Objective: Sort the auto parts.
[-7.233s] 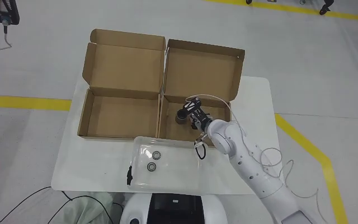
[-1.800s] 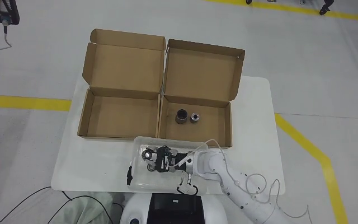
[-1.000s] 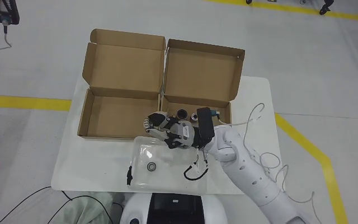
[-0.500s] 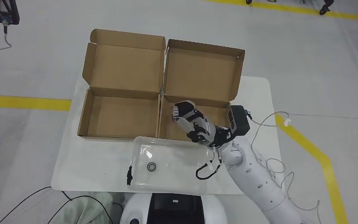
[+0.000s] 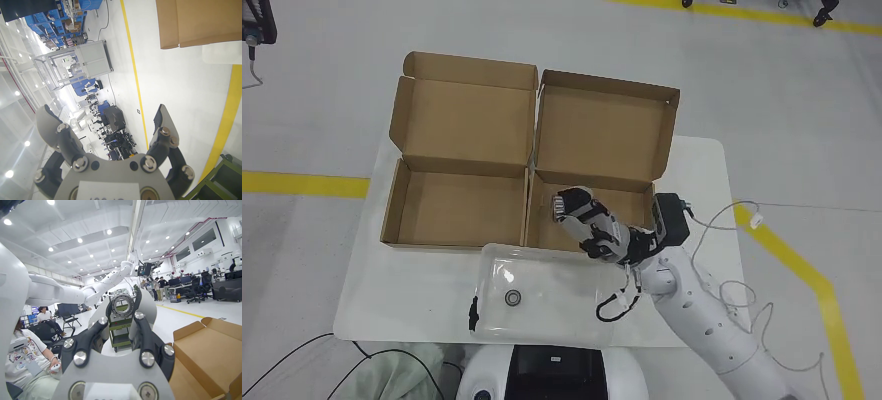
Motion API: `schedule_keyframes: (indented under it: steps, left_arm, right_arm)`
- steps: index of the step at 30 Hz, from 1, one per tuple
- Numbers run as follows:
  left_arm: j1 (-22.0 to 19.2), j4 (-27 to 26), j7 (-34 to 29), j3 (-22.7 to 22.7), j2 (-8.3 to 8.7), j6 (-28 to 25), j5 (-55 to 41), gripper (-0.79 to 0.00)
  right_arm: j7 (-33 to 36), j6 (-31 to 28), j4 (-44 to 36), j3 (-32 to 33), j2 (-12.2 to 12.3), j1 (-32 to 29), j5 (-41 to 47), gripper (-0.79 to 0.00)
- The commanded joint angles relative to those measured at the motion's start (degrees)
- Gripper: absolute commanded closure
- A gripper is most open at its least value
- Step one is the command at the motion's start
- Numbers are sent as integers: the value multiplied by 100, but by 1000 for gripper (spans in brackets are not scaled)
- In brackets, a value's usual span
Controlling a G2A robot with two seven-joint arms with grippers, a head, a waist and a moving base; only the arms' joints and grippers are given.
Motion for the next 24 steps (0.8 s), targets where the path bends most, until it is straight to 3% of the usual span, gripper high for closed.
schedule_keyframes:
  steps: [1,11,24]
  left_arm:
    - [0,0,0,0,0,0,0,-785]
    - [0,0,0,0,0,0,0,-785]
    - [0,0,0,0,0,0,0,-785]
  right_arm:
    - [360,69,158,-132,-39,155,27,0]
    - [2156,1773,536,-769,-352,768,274,0]
    - [3861,4171,915,-1526,-801,1262,-676,0]
